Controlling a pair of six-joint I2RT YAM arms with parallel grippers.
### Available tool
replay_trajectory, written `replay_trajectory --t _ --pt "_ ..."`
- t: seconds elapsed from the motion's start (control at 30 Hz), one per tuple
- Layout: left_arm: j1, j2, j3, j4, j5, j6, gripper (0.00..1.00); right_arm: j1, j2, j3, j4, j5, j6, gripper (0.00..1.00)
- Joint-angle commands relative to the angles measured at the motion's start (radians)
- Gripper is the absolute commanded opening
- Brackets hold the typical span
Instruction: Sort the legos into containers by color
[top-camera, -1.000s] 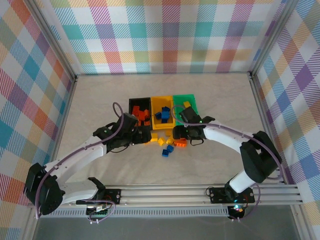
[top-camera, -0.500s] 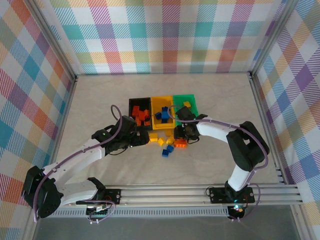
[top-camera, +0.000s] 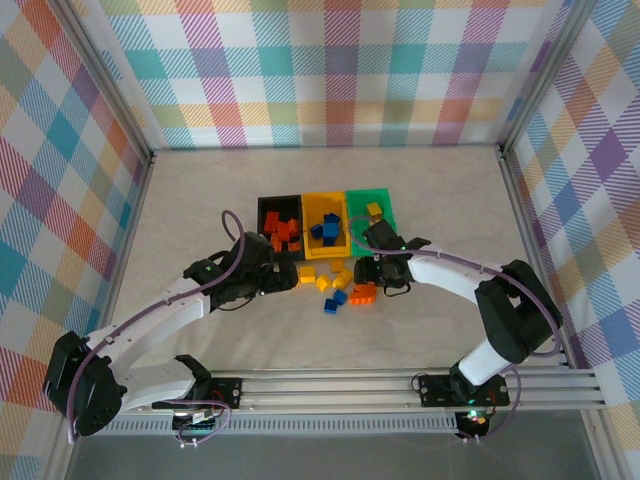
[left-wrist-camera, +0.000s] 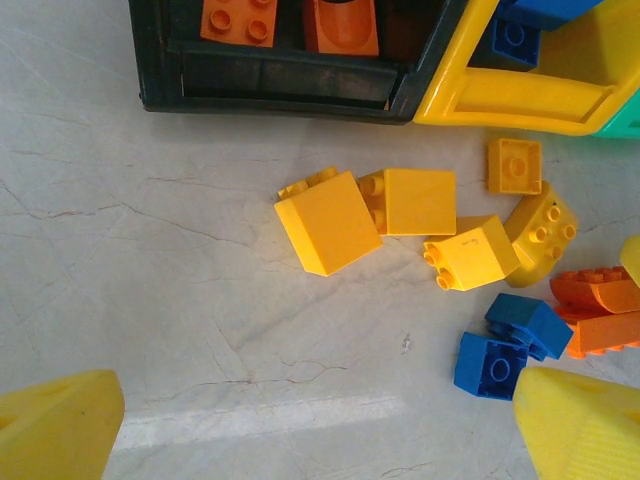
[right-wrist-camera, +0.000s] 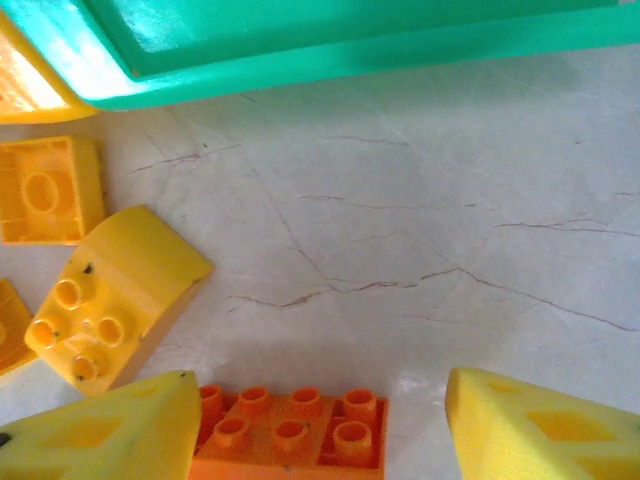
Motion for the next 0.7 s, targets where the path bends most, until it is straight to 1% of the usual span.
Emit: replay_trajectory --t 0.0,0.13,0.2,0.33,0.5,0.67 --pt "-0.001 -0.007 -0.021 0.006 -0.005 0.009 1.00 0.005 0.000 -0.017 -0.004 -0.069 0.023 0.69" --pt "0.004 -0.009 -0.031 0.007 -0.004 0.010 1.00 0.046 -0.014 -0.041 0.008 -0.129 0.022 0.76" --pt "0.007 -0.008 -0.036 0.008 -0.001 0.011 1.00 0.078 -0.015 -0.047 -0.003 -0.120 0.022 0.79" --pt "0.015 -0.006 -0.040 0.016 0.006 0.012 1.00 0.127 -0.014 -0.055 -0.012 -0.082 0.019 0.82" --pt "0.023 0.003 -0.040 0.019 0.017 0.014 1.00 0.161 -0.010 -0.051 -0.015 -0.070 0.004 0.83" --pt "0.029 0.012 -0.043 0.021 0.024 0.015 1.00 0.163 0.009 -0.046 -0.046 -0.009 0.003 0.76"
